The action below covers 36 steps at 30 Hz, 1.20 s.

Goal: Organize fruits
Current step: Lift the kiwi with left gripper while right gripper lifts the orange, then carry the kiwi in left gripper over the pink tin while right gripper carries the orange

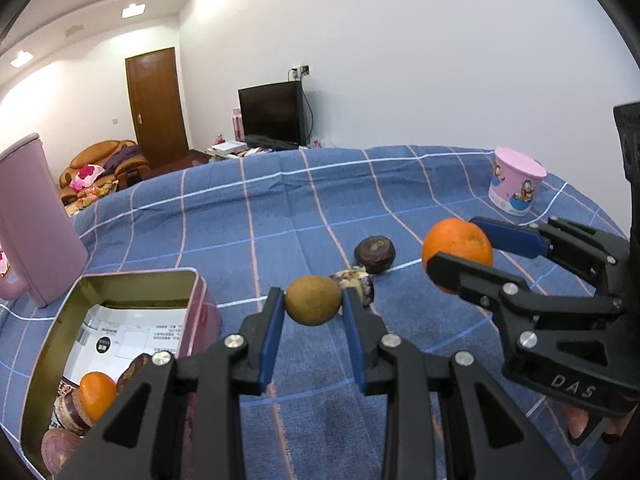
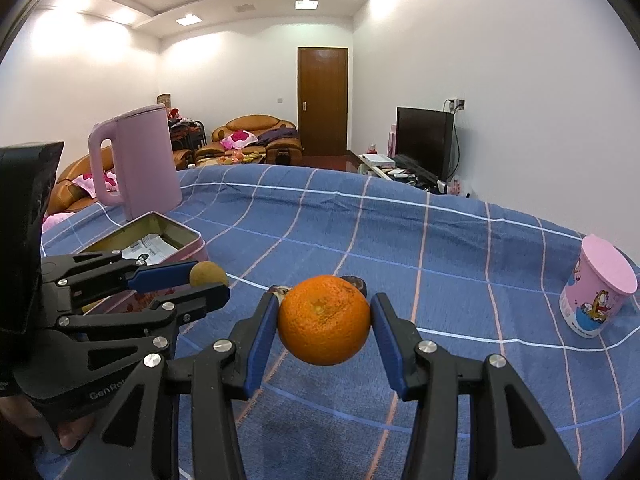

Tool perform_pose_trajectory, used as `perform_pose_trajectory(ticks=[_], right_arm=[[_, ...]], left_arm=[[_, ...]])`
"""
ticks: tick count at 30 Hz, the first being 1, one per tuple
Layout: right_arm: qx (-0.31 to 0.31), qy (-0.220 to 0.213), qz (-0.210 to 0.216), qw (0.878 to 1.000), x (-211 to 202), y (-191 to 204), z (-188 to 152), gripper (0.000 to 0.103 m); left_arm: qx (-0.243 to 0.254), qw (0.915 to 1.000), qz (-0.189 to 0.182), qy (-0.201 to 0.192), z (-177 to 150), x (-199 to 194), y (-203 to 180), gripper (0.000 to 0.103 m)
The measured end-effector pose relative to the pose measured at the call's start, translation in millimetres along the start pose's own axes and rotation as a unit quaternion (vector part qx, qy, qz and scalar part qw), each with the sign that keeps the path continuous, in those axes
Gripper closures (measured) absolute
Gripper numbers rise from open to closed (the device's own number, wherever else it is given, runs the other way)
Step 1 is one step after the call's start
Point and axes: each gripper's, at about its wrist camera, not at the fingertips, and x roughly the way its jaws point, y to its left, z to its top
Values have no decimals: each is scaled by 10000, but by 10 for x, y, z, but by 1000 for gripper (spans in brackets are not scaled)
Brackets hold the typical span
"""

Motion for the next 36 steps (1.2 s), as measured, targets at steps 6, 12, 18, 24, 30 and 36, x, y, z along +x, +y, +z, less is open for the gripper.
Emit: perform_pose_trajectory(ticks=[6, 12, 18, 24, 30, 36], right_arm=[[-24, -96, -1, 10000, -31, 10, 8, 53], [-52, -234, -7, 9997, -90, 26, 0, 53], [-84, -350, -9, 9994, -142, 32, -12, 53], [-80, -454, 4, 9989, -191, 29, -27, 53], [-88, -539, 2, 9985, -231, 28, -40, 53], [-129, -615, -2, 9980, -263, 44, -43, 53]], left_arm=[[-3, 10000, 46, -81, -2, -30, 4, 72], [2, 9997, 110, -220, -3, -84, 1, 72], [74, 9991, 186, -386, -3, -144, -21, 72], [109, 9982, 246, -531, -10, -198, -37, 72], [131, 9973, 283, -672, -21, -263, -55, 72], [239, 9960, 325, -800, -20, -309, -102, 72]])
